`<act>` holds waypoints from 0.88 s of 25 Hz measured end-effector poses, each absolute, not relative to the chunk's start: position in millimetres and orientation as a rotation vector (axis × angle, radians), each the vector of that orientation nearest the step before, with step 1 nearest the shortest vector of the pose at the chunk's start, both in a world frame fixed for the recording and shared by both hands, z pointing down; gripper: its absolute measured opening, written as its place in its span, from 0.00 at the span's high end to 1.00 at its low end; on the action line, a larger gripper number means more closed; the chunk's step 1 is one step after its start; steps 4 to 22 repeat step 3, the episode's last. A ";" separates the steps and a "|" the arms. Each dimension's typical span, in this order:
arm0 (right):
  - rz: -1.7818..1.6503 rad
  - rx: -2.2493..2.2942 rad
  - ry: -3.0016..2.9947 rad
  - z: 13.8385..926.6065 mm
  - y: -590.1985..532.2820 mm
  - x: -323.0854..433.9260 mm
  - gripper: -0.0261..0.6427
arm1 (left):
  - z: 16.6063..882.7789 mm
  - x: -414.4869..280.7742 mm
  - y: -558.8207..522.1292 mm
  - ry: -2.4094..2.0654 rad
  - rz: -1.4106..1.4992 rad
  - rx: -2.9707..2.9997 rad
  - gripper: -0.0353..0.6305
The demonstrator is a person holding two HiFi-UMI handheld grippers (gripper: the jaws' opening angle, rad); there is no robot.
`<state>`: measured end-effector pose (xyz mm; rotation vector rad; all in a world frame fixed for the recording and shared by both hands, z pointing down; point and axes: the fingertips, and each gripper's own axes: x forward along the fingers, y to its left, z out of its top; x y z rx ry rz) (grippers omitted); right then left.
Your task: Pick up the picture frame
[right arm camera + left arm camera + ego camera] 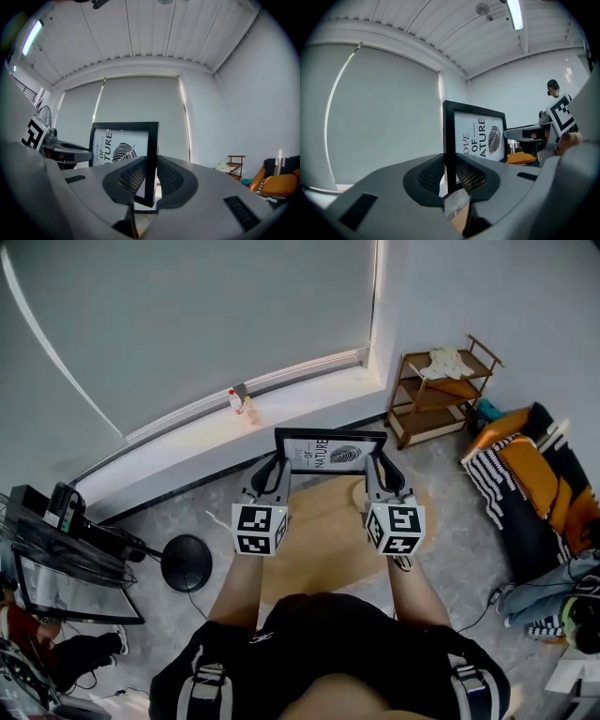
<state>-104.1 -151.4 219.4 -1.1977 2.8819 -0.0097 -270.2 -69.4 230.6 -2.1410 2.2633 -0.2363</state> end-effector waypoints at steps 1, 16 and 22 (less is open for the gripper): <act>-0.006 -1.200 2.883 218.7 -151.6 -105.7 0.83 | 230.5 -271.8 -69.5 2.265 -0.245 -2.137 0.81; 0.000 -1.205 2.886 218.1 -151.7 -109.5 0.83 | 230.9 -275.4 -69.8 2.268 -0.264 -2.127 0.81; 0.000 -1.205 2.886 218.1 -151.7 -109.5 0.83 | 230.9 -275.4 -69.8 2.268 -0.264 -2.127 0.81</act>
